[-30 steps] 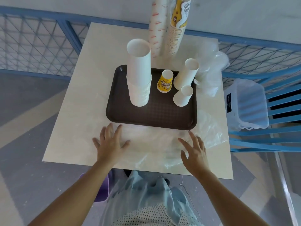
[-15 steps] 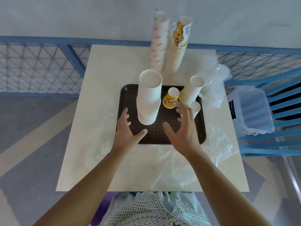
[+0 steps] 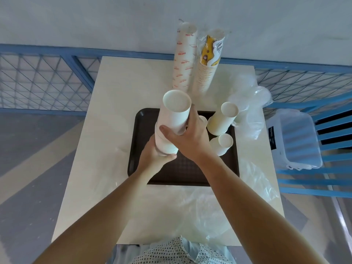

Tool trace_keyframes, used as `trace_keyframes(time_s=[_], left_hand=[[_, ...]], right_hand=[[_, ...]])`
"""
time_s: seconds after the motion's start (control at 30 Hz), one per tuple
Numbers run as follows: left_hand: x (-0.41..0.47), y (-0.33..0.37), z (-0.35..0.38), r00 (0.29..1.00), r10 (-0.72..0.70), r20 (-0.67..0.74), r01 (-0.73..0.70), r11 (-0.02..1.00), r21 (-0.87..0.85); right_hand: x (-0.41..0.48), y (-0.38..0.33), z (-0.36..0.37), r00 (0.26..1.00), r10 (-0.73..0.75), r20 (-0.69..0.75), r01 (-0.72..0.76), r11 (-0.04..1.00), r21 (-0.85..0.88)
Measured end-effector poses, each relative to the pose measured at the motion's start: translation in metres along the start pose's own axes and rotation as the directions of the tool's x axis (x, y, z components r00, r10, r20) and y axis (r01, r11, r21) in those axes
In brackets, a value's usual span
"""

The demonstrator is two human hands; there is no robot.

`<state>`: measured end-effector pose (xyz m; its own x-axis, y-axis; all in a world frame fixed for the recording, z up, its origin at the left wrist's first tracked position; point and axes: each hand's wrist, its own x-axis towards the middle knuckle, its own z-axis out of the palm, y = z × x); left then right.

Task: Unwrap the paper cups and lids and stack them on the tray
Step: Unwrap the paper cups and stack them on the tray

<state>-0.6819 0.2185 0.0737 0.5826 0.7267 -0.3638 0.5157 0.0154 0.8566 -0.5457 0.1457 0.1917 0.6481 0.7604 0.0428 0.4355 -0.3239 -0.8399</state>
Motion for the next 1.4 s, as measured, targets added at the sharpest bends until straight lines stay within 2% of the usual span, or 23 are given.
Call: trace_keyframes(time_s=[0.23,0.4,0.57,0.7,0.8,1.03,1.2,1.4], left_hand=[[0.012,0.000,0.014,0.994,0.005,-0.111,-0.003,1.000,0.012],[0.016,-0.005,0.011,0.992,0.010,-0.127,-0.005,0.999,0.036],[0.017,-0.008,0.004,0.987,0.088,-0.133,-0.088,0.996,0.006],[0.011,-0.002,-0.002,0.975,0.154,-0.159,-0.158,0.987,-0.014],[0.003,0.005,-0.003,0.970,0.140,-0.200,-0.150,0.988,-0.035],[-0.012,0.022,-0.022,0.976,0.143,-0.162,-0.134,0.989,0.065],[-0.022,0.032,-0.034,0.983,0.154,-0.099,-0.143,0.984,0.108],[-0.033,0.042,-0.040,0.978,0.172,-0.120,-0.152,0.975,0.161]], right_hand=[[0.009,0.005,-0.006,0.999,0.041,-0.002,-0.041,0.999,0.003],[0.005,-0.001,-0.001,0.999,0.047,-0.026,-0.047,0.999,0.008],[0.010,-0.004,-0.002,0.993,0.101,-0.058,-0.098,0.994,0.051],[0.019,-0.012,-0.010,0.994,0.106,-0.015,-0.106,0.994,0.018],[0.022,-0.021,-0.013,0.995,0.100,0.010,-0.100,0.995,-0.006],[0.021,-0.049,-0.027,0.991,0.124,-0.057,-0.122,0.992,0.024],[0.017,-0.056,-0.040,0.991,0.080,-0.105,-0.079,0.997,0.011],[0.012,-0.061,-0.046,0.981,0.073,-0.178,-0.075,0.997,-0.005]])
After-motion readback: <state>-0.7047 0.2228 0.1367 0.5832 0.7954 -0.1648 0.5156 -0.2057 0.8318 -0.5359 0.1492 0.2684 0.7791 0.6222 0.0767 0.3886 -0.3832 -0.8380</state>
